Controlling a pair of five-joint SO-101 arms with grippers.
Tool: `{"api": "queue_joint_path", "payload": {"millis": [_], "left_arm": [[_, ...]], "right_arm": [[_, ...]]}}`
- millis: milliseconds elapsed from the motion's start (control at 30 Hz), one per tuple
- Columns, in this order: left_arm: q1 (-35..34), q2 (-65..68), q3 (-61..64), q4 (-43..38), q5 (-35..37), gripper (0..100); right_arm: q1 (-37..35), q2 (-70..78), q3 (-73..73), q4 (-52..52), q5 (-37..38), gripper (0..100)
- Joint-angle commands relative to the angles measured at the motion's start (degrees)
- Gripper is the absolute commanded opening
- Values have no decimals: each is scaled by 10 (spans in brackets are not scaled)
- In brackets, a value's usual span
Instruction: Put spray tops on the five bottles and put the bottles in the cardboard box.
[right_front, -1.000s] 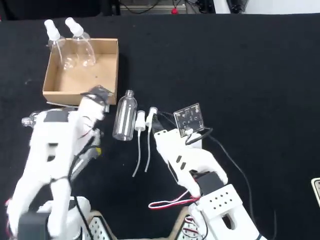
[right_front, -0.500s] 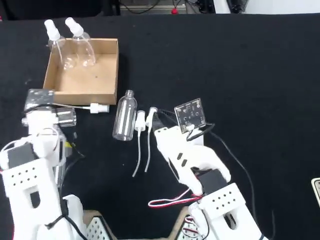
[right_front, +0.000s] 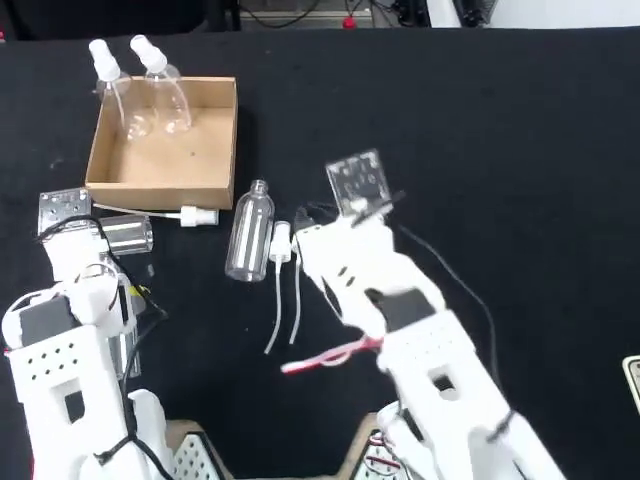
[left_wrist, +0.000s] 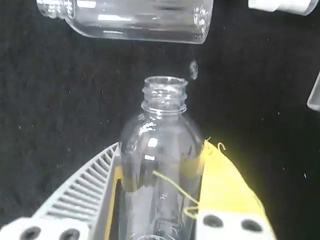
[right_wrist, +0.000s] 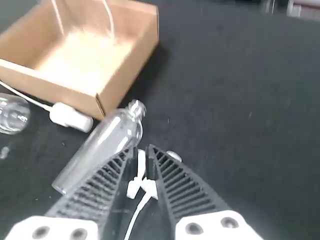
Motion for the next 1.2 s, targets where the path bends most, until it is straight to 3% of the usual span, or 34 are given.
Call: {"api": "queue_joint_path", "payload": {"millis": [0,133,233,400,667,967,1167], "left_arm": [[-7,-9,2,-33,4,134],[-7,-9,4,-34,6,134],[-6,-9,7,-34,6,134],[-5,-9,7,-34,7,134],[52,-9,7,-30,14,134],[51,-9,7,-30,20,134],[52,-9,7,-30,19,134]], "right_arm": [[6,91,-71,2,-36,36],[6,180,-125,7,-42,37],[5,236,-182,55,-47,92],[25,291,-257,150,-120,165],[6,356,-269,150,-139,165],[4,462,-349,150,-142,165],[1,523,-392,155,-189,155]]}}
